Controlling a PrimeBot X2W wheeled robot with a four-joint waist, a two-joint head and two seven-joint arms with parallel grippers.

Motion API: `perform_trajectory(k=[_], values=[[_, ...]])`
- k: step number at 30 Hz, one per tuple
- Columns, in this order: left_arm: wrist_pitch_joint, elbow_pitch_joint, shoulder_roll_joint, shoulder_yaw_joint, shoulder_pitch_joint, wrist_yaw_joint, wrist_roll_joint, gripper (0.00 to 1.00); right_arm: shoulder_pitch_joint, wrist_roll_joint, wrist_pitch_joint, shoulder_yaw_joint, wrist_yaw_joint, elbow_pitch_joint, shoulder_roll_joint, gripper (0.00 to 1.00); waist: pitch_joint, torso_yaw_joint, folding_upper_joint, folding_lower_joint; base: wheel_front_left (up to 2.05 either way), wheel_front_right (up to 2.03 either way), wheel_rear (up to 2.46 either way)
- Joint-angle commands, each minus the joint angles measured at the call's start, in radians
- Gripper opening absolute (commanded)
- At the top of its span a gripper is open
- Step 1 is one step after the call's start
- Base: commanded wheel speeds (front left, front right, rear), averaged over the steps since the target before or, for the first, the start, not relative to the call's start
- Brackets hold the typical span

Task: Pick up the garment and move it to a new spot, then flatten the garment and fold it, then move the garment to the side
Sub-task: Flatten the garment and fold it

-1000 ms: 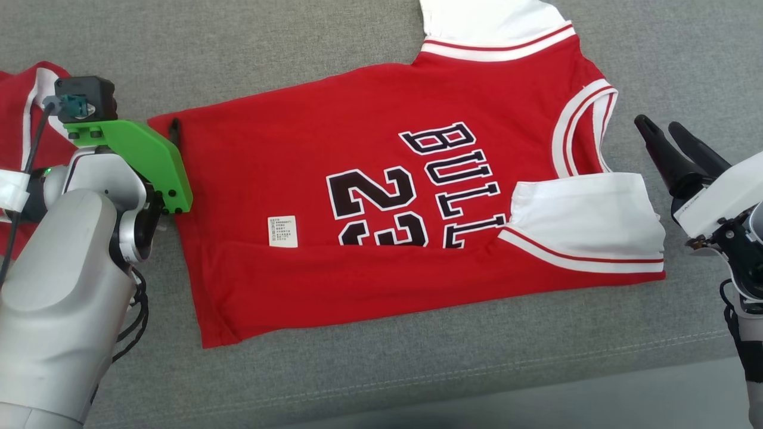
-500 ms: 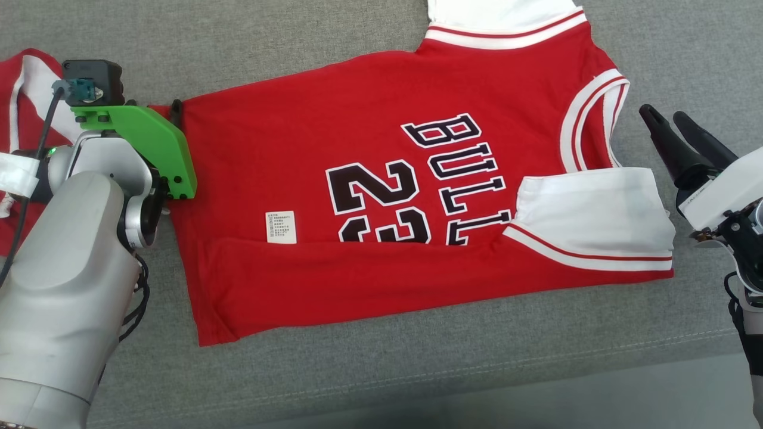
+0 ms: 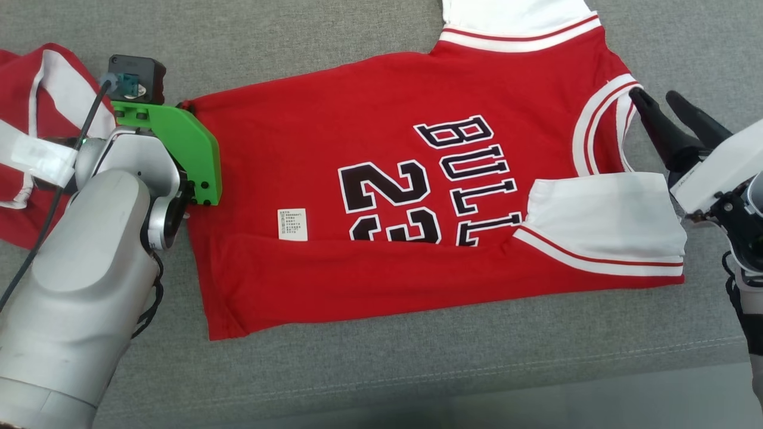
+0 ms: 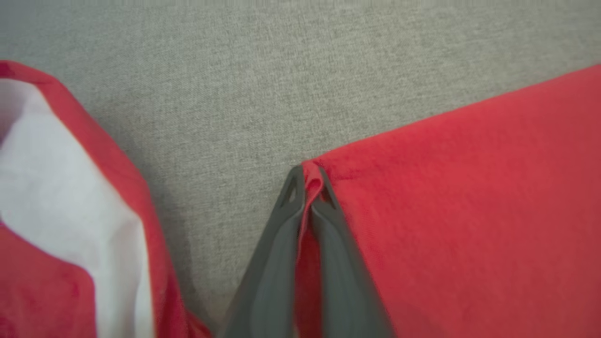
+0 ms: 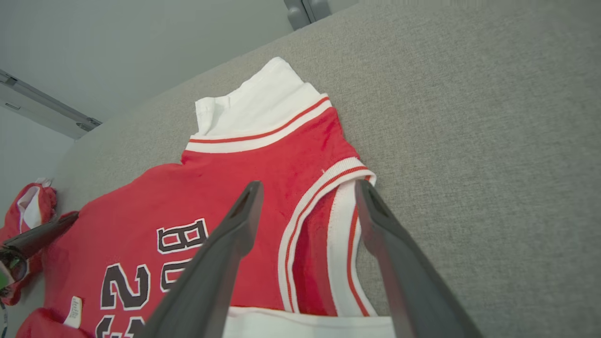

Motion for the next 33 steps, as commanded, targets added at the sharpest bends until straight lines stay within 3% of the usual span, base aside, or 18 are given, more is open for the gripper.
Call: perform_trajectory(k=[1, 11, 20, 27, 33], values=[[-0.008, -0.003, 0.009, 0.0, 0.022, 0.006, 0.004, 0.0, -0.025, -0.009, 0.001, 0.005, 0.0, 0.005, -0.008, 1.0, 0.003, 0.002, 0.0, -0.0001, 0.0, 0.0, 0.0], [-0.134, -0.183, 0.015, 0.033, 0.072, 0.007, -0.016, 0.0, -0.335, -0.136, 0.072, 0.093, 0.0, 0.179, -0.082, 1.0, 0.047, 0.052, 0.0, -0.0001, 0.0, 0.0, 0.0], [-0.212, -0.264, -0.05, 0.004, 0.046, 0.004, 0.009, 0.0, -0.649, -0.254, 0.159, 0.182, 0.0, 0.458, -0.16, 1.0, 0.125, 0.192, 0.0, -0.0001, 0.0, 0.0, 0.0], [-0.248, -0.251, -0.111, -0.021, 0.011, -0.018, 0.009, 0.0, -0.756, -0.283, 0.181, 0.233, 0.0, 0.588, -0.198, 1.0, 0.168, 0.276, 0.0, -0.0001, 0.0, 0.0, 0.0], [-0.267, -0.227, -0.144, -0.035, -0.009, -0.03, 0.006, 0.0, -0.798, -0.28, 0.189, 0.263, 0.0, 0.651, -0.207, 1.0, 0.183, 0.306, 0.0, -0.0001, 0.0, 0.0, 0.0]])
